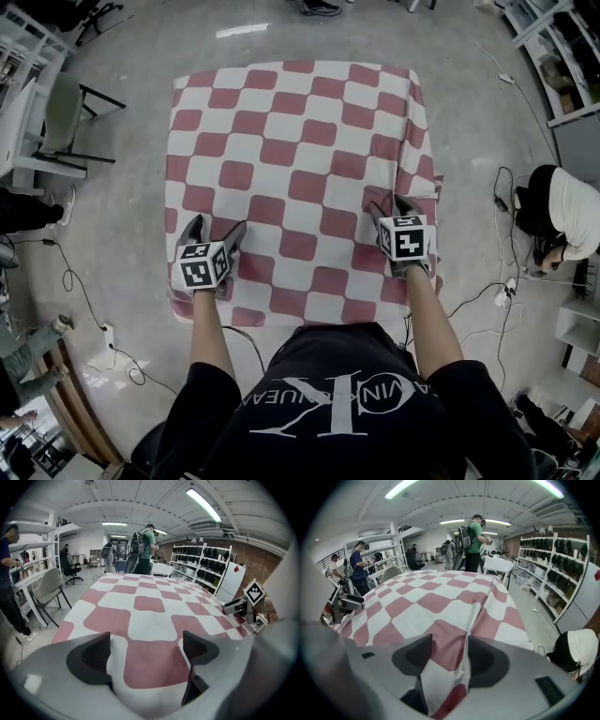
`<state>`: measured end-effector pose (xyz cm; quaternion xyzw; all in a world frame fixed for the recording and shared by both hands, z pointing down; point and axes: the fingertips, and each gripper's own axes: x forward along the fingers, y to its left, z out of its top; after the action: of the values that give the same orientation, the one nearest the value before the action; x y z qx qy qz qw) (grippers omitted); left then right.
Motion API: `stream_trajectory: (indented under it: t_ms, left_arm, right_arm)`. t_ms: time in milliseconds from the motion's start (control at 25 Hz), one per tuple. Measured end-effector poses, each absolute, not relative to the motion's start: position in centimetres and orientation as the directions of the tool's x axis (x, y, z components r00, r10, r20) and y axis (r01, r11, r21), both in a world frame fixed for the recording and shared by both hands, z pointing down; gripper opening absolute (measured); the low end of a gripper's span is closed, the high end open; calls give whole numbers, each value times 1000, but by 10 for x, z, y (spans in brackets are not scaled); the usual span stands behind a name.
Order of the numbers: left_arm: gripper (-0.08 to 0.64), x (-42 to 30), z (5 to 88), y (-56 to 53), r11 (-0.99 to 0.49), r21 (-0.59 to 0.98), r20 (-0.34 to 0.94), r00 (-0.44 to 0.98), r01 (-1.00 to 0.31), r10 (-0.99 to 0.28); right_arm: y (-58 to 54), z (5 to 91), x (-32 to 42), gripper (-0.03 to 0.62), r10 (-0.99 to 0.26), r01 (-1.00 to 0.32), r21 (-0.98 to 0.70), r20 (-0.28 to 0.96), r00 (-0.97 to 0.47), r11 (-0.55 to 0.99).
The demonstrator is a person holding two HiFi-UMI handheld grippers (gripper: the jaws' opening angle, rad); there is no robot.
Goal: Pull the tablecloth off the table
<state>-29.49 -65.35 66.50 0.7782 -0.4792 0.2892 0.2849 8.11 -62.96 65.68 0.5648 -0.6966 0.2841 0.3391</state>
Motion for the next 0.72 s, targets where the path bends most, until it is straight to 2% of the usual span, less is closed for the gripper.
stream_trajectory:
  t_ms: [80,120,200,240,440,720]
  left_arm:
    - [481,-297,666,-654,-367,143,728,349,-919,-590]
    - [448,-299,666,-655,-355,134,730,335,-925,-596]
    - [330,-303,666,-658,-331,124,731,312,-935,-607]
    - [313,-303,666,-659,-326,122,732,307,-937,-608]
    - [259,-283,666,-655,-373,85,739,309,-924,-598]
    - [179,-244,666,-645,-411,117,741,355,-904,-569]
  right_arm:
    - [-629,657,79,232,-596,-977,-11,791,-138,211]
    - [-629,657,80,224,-597,-977,-9,790,-139,214]
    - [-629,656,80,204,-599,-976,-5,789,-136,216]
    - [-629,656,80,198,-600,-977,-3,789,-134,215]
    - [-630,656,75,175,-603,-977,3,787,-129,214]
    - [-628,656,76,141,-603,-976,18,789,-118,215]
